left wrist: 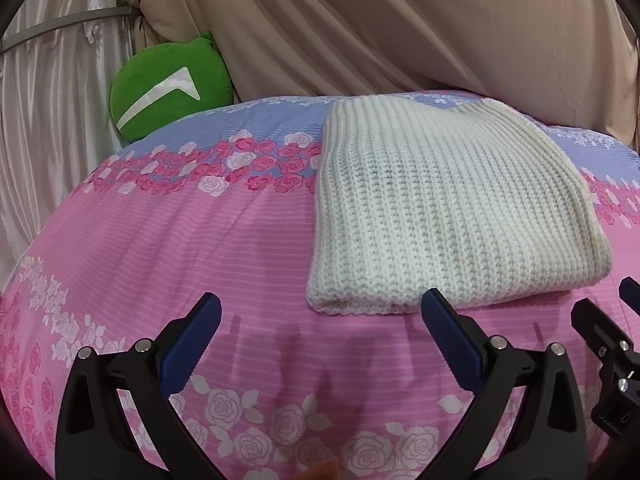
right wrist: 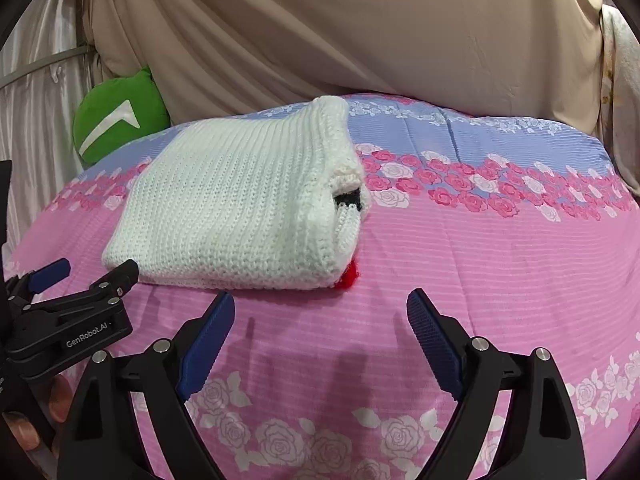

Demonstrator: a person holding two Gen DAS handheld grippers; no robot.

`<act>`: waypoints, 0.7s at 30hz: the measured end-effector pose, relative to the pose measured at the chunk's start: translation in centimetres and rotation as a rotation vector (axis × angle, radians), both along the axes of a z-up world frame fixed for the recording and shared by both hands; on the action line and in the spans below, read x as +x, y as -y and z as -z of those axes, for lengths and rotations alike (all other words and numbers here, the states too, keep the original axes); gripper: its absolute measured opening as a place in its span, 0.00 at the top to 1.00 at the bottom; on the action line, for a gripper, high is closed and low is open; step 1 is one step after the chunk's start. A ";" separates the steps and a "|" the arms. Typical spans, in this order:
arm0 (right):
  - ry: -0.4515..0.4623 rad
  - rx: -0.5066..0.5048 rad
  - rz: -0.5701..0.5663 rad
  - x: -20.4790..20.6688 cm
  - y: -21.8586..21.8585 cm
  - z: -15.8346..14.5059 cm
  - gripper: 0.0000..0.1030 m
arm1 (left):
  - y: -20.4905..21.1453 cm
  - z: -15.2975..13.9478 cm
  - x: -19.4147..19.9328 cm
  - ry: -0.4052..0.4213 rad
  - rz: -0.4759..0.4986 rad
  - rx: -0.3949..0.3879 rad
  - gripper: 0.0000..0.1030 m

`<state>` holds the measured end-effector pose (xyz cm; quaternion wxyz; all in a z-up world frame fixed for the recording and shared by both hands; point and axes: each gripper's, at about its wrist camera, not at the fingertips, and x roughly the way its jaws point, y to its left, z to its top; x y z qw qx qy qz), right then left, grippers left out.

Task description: Fold small clothes

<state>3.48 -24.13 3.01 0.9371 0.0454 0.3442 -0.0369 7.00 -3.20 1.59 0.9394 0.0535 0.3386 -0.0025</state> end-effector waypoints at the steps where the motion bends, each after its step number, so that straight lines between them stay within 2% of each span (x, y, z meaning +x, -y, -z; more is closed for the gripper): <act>1: -0.003 -0.003 0.003 0.0 -0.1 0.0 0.17 | 0.0 0.0 0.0 0.002 0.000 0.003 0.05; 21: -0.005 -0.016 -0.019 0.0 -0.9 0.2 0.16 | 1.7 0.1 -0.7 0.018 0.043 0.060 0.05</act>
